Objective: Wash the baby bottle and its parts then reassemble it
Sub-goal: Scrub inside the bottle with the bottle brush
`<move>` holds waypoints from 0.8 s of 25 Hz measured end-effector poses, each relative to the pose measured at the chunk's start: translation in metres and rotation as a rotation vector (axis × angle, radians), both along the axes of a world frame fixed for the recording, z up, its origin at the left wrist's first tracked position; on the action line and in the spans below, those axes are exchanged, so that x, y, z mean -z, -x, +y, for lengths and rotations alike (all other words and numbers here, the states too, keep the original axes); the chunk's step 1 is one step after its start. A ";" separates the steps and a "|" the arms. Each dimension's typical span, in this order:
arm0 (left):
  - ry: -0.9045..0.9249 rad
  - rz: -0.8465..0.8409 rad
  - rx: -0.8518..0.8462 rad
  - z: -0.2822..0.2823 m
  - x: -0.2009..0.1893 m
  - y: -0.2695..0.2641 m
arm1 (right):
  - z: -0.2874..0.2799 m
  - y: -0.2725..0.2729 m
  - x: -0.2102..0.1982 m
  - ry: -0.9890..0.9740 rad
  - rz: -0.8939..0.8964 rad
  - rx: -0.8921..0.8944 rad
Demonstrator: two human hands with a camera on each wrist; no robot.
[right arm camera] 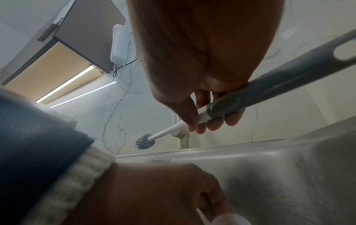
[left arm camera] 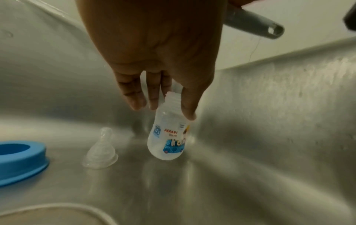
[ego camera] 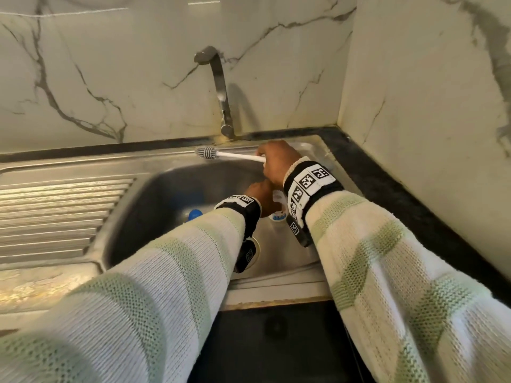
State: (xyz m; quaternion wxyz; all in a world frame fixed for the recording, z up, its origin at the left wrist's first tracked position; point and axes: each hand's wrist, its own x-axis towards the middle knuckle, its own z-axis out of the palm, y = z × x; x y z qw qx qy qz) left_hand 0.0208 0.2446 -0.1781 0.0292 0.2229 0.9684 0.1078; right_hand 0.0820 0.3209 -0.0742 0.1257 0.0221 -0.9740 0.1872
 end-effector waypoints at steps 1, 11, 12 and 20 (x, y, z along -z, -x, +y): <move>-0.073 -0.022 -0.012 -0.004 -0.004 0.001 | 0.000 -0.001 -0.001 0.014 0.008 0.015; -0.908 -0.070 -0.334 -0.131 -0.085 -0.013 | -0.004 -0.009 -0.012 0.113 0.136 -0.026; -0.908 -0.054 -0.364 -0.144 -0.086 -0.014 | -0.005 -0.010 -0.012 0.106 0.129 -0.040; -1.045 0.127 -0.556 -0.194 -0.083 -0.031 | -0.003 -0.015 -0.004 0.089 0.081 -0.099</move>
